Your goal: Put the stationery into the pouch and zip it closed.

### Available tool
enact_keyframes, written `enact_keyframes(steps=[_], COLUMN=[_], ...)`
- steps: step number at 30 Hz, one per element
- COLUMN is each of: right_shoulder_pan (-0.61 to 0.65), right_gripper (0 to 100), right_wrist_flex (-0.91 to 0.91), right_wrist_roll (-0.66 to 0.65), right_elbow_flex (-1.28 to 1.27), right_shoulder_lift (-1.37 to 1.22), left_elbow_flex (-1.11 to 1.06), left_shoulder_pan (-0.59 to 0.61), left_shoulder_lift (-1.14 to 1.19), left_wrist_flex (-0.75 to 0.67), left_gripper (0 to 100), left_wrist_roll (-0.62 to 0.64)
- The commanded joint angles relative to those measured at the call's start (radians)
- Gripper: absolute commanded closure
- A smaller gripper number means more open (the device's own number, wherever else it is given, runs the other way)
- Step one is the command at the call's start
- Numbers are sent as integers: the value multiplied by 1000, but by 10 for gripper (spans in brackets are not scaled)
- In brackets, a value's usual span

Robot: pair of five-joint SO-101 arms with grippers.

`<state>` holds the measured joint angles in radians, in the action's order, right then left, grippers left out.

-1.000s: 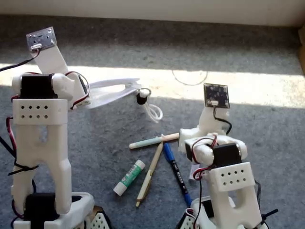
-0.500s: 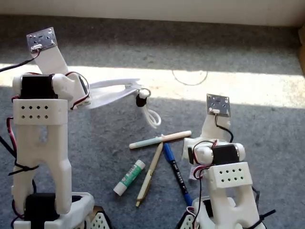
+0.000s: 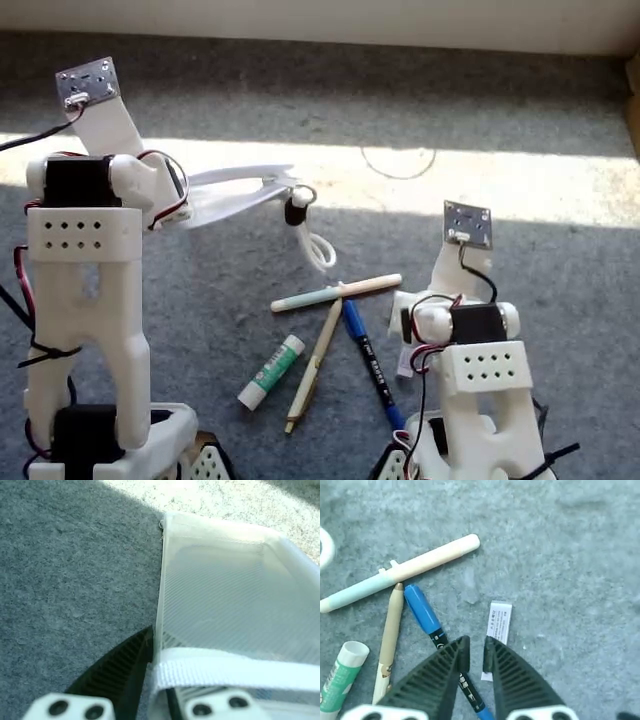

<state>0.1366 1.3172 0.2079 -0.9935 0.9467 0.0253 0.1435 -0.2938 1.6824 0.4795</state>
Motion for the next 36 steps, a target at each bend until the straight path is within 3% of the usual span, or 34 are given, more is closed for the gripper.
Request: enact_keyframes(steps=[1, 5, 10, 16, 19, 27, 36], right_shoulder_pan=[-10, -10, -8, -7, -7, 35, 58], right_gripper=[963, 963, 962, 851, 848, 846, 845], right_wrist_flex=[124, 257, 286, 380, 444, 440, 237], right_wrist_roll=[11, 11, 66, 75, 75, 101, 146], right_elbow_flex=[134, 255, 337, 469, 581, 628, 510], right_shoulder_lift=[-8, -8, -8, -76, -173, -354, -503], left_elbow_flex=[-2, -2, -2, -2, -19, -33, -33], left_shoulder_pan=[22, 22, 22, 22, 22, 22, 24], left_shoulder_lift=[7, 7, 7, 7, 2, 1, 1], left_wrist_flex=[-9, -11, -9, -9, -15, -35, -34], left_gripper=[969, 969, 969, 969, 968, 966, 966], left_wrist_roll=[5, 5, 3, 3, 3, 3, 3])
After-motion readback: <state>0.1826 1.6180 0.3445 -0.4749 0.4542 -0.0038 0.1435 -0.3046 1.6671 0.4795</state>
